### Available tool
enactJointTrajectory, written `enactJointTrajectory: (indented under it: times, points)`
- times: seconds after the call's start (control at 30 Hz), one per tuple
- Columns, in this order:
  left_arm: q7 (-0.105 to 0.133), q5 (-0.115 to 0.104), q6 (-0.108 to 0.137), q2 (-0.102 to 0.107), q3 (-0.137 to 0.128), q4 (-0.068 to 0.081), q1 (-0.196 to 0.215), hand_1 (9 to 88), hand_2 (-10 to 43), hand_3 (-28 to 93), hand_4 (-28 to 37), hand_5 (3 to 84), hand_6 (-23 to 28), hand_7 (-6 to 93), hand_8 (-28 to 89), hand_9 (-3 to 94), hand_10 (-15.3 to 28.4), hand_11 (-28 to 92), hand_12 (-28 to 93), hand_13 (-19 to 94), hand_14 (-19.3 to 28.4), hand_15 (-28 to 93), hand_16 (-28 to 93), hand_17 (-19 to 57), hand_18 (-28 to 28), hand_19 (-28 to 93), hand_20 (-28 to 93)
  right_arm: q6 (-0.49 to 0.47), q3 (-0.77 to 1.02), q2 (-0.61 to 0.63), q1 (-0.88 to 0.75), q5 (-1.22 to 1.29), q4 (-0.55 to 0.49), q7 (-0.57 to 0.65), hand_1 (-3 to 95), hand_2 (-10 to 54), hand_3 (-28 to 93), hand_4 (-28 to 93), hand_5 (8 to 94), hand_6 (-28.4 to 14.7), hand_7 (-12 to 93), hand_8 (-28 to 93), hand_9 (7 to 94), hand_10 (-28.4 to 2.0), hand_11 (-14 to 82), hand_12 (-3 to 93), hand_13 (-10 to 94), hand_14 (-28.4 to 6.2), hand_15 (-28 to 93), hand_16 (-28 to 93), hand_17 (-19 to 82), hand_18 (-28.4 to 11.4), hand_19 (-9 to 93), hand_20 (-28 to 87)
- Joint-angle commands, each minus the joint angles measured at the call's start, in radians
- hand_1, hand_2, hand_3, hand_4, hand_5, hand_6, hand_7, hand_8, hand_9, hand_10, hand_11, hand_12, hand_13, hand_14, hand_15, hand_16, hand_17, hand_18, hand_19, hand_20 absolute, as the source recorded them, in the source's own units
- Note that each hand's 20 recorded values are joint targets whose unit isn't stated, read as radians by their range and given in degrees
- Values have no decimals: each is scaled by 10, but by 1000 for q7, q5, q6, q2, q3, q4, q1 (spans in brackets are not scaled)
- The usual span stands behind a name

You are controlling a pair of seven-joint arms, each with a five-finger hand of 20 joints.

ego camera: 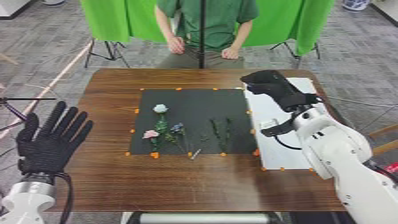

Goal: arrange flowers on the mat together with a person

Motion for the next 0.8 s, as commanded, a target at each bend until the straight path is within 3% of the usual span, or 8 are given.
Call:
enactJointTrajectory:
  times: [0.03,0.23,0.4,0.53,0.6,0.8]
  points:
    - [10,0,10,-18,-16,-12,30,258,105,690,-283,410,58,53,-77,376,145,150,89,277,153,253,-53,-30,129,286,115,53,173,-3,-258,13,-81,46,285,90,788,-262,455,-18,197,-148,439,-108,85,124,374,-91,216,108,199,-147,431,129]
    - [20,-1,8,-15,-16,-13,23,258,104,691,-283,409,57,54,-77,375,145,149,89,277,153,253,-53,-30,129,287,115,103,284,-73,-376,80,-125,7,274,88,790,-257,404,-24,173,-131,403,-108,83,121,354,-95,217,101,192,-148,436,134]
    - [9,-2,16,-11,-17,-10,12,256,109,702,-283,410,57,54,-78,376,145,150,90,277,153,254,-53,-30,128,285,114,99,357,-105,-458,100,-145,-19,270,85,794,-256,414,-20,179,-130,403,-107,87,120,349,-94,212,97,186,-148,426,131]
    - [9,-6,24,-8,-21,-8,6,257,110,701,-283,410,57,55,-78,376,144,151,90,278,153,255,-53,-30,128,284,115,159,367,-126,-489,118,-159,-24,268,82,798,-256,417,-20,182,-133,403,-108,89,118,346,-89,207,96,185,-148,421,133]
    - [5,-6,22,-6,-20,-6,2,258,110,700,-283,410,57,55,-78,376,144,151,89,278,153,256,-54,-30,128,284,115,233,338,-117,-484,127,-160,-13,268,81,799,-257,416,-20,182,-134,404,-107,90,118,346,-90,207,97,184,-149,420,135]
    - [-1,-13,24,-2,9,5,-26,259,110,699,-283,411,58,54,-77,377,144,152,89,278,152,255,-54,-30,128,286,116,218,319,-109,-448,124,-151,-31,265,85,799,-259,409,-24,181,-133,403,-107,93,118,346,-97,219,103,182,-150,420,139]
